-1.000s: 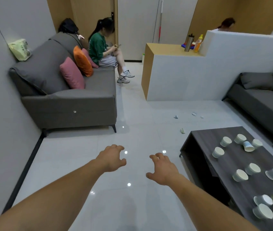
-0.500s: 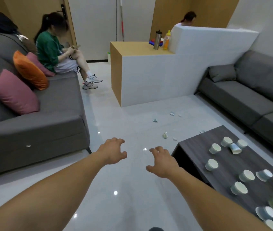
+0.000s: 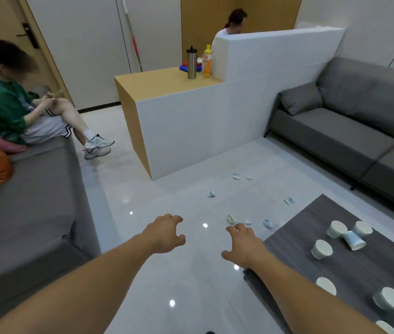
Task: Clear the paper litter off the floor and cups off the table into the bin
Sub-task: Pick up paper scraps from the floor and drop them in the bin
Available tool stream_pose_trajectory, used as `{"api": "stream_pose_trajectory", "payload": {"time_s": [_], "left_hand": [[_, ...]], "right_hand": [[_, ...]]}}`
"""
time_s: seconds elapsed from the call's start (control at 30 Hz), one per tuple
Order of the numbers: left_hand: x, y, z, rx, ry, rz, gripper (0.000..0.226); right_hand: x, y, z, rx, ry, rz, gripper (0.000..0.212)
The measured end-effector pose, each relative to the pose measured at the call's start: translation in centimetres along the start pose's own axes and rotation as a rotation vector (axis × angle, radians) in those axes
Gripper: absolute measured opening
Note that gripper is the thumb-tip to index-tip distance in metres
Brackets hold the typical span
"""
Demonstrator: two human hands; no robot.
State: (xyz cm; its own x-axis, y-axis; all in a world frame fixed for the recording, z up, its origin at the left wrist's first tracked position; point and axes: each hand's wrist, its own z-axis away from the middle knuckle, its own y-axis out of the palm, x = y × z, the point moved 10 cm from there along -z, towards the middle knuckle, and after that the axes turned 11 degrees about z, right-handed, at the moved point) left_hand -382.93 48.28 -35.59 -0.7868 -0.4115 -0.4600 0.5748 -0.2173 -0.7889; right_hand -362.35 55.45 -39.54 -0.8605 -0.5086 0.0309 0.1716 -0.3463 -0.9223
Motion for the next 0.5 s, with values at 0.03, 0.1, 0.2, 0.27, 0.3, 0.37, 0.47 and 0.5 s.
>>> {"api": "stream_pose_trajectory", "payload": {"time_s": [0.03,0.1,0.2,0.27,0.3,0.37,0.47,0.5], "left_hand": [[-0.2,-0.7,-1.4,-0.006,-0.008,-0.006,0.065],[-0.8,-1.7,-4.2,-0.008,-0.009,0.003,0.065],[-2.5,-1.3,-9.0,0.061,0.012,-0.012,0.066],[-3.9,-1.0,-12.6,0.103,0.037,-0.019,0.066],[-4.5,-0.8,-14.5,0.121,0.051,-0.017,0.066],[-5.8,-0.5,-18.4,0.171,0.084,-0.022,0.066],[-7.3,-0.7,-24.7,0.216,0.126,-0.037,0.067],[-8.0,-1.1,-26.9,0.222,0.139,-0.04,0.066]], "right_hand": [[-0.6,-0.6,-1.2,0.001,0.007,-0.001,0.08],[-1.7,-1.8,-3.3,-0.002,0.017,-0.01,0.078],[-4.1,-2.2,-6.6,0.032,0.051,-0.026,0.079],[-5.8,-2.3,-9.2,0.058,0.081,-0.038,0.079],[-6.6,-2.3,-10.7,0.071,0.095,-0.042,0.079],[-8.0,-2.2,-13.7,0.108,0.117,-0.049,0.079],[-10.1,-2.7,-18.0,0.137,0.156,-0.061,0.078],[-10.9,-3.0,-19.5,0.14,0.174,-0.067,0.078]]}}
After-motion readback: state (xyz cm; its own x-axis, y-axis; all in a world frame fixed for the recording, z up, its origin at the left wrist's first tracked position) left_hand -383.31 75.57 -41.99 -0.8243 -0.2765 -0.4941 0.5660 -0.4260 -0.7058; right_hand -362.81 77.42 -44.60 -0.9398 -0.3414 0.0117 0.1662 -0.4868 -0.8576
